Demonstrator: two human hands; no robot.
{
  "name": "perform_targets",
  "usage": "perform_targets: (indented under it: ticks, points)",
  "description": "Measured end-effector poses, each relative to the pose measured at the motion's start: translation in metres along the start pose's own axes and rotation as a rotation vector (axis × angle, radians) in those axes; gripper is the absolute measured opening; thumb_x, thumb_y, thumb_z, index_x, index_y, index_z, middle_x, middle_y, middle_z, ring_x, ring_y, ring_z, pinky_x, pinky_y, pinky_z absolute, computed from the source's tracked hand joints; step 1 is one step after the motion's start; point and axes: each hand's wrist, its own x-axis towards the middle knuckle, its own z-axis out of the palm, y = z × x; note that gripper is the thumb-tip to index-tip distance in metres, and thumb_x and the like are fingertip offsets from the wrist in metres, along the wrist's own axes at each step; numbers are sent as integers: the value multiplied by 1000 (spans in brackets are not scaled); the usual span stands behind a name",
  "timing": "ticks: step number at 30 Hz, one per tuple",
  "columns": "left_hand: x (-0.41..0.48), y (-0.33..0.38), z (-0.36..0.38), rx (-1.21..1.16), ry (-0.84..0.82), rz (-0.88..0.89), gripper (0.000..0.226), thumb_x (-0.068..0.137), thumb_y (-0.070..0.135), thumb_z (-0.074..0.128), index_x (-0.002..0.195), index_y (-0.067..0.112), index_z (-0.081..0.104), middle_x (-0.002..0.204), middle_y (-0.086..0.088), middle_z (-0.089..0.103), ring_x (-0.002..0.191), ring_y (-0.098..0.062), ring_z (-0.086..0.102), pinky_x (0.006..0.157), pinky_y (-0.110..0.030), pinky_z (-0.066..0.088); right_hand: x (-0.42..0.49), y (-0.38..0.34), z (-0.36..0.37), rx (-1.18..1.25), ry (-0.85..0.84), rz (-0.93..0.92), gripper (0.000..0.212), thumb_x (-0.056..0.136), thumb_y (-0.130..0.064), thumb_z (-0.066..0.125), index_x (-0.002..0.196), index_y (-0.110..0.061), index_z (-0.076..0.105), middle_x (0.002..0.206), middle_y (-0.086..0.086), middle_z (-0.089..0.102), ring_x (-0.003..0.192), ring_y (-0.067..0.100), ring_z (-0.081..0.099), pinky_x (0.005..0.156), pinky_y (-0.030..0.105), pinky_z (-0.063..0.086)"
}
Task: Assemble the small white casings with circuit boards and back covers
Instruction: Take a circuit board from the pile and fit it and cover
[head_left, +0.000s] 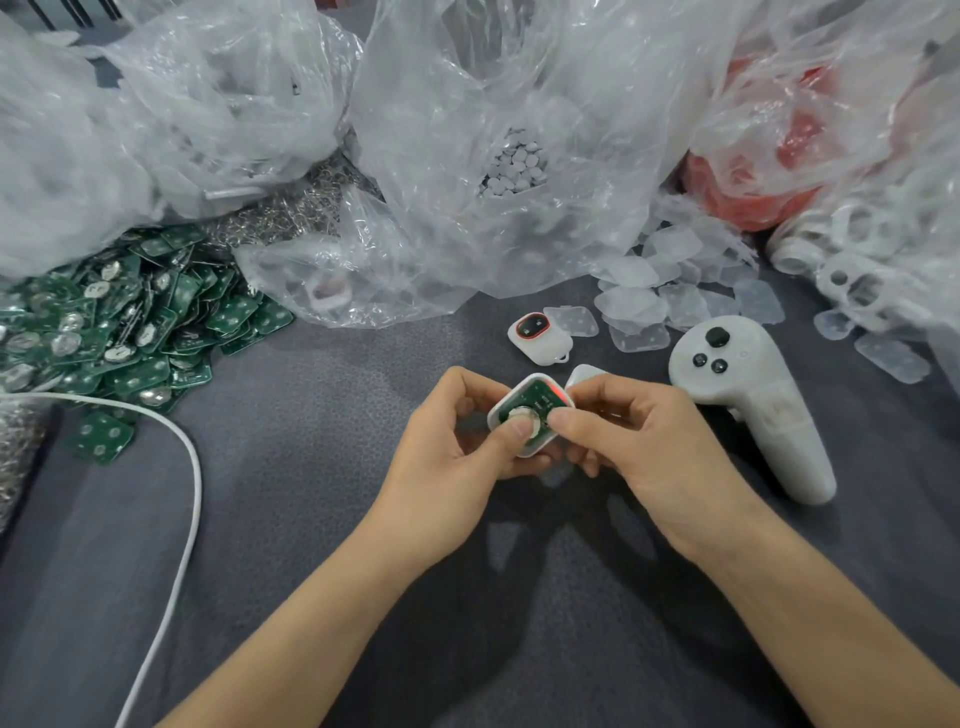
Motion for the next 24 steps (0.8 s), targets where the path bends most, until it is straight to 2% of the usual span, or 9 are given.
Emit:
perform_targets:
  ticks: [3,5,7,10,12,15,18,20,24]
  points:
    - [2,1,-2,-26,-8,-11,6,89,-4,57,91,-1,53,89,-11,66,75,-23,72,64,-26,57,1,-2,-3,4,10,-27,6,80,-20,70,79,-14,73,68,0,67,59,9,56,54,19,45]
    - [2,1,-4,-39,-10,-8,7,89,-5,57,91,1,54,81,-3,68,69,-23,71,62,-24,56,3,-3,-10,-78,160,-145,5,82,-22,70,80,-19,72,75,-4,70,67,6,60,61,16,47]
    - [3,1,-4,-37,-15,-11,9,90,-5,56,90,3,53,77,-1,70,66,-23,71,60,-22,54,6,-2,-18,-318,298,-239,15,84,-13,68,93,-24,70,91,-10,69,87,-1,62,78,12,46]
    - [4,1,-4,-48,-20,-20,12,91,-5,53,89,6,52,75,-1,71,62,-19,69,57,-21,52,10,4,-22,-735,162,-230,44,77,-14,75,118,-23,61,115,-9,58,109,5,52,96,15,35]
    - [4,1,-5,-61,-16,-34,13,92,-5,52,91,8,54,74,-1,71,60,-16,66,57,-21,51,12,10,-20,-847,92,-230,47,76,-17,78,120,-19,62,117,-4,55,110,11,49,94,13,30]
    - [5,1,-7,-20,-16,-67,20,92,-2,53,100,14,60,76,-1,70,57,-13,61,54,-19,47,12,13,-19,-938,168,-320,32,78,-12,75,109,-14,67,108,0,58,103,17,52,85,12,28]
    - [7,2,-11,-5,-28,-109,21,93,0,53,98,15,66,79,-2,70,57,-11,57,52,-17,43,10,9,-18,-926,252,-416,25,77,-7,76,101,-10,69,102,3,61,96,20,58,83,13,33]
    - [8,3,-14,17,-42,-124,21,93,0,52,97,14,68,81,-3,69,59,-11,57,54,-18,43,7,3,-19,-799,298,-511,22,76,-10,77,97,-10,70,102,1,64,97,16,60,86,16,40]
    - [8,6,-17,-25,-116,-161,26,95,-2,44,104,9,66,81,-6,69,62,-14,58,57,-20,46,-3,-3,-7,-598,137,-712,26,78,-22,76,100,-12,69,107,-2,64,103,8,60,90,20,45]
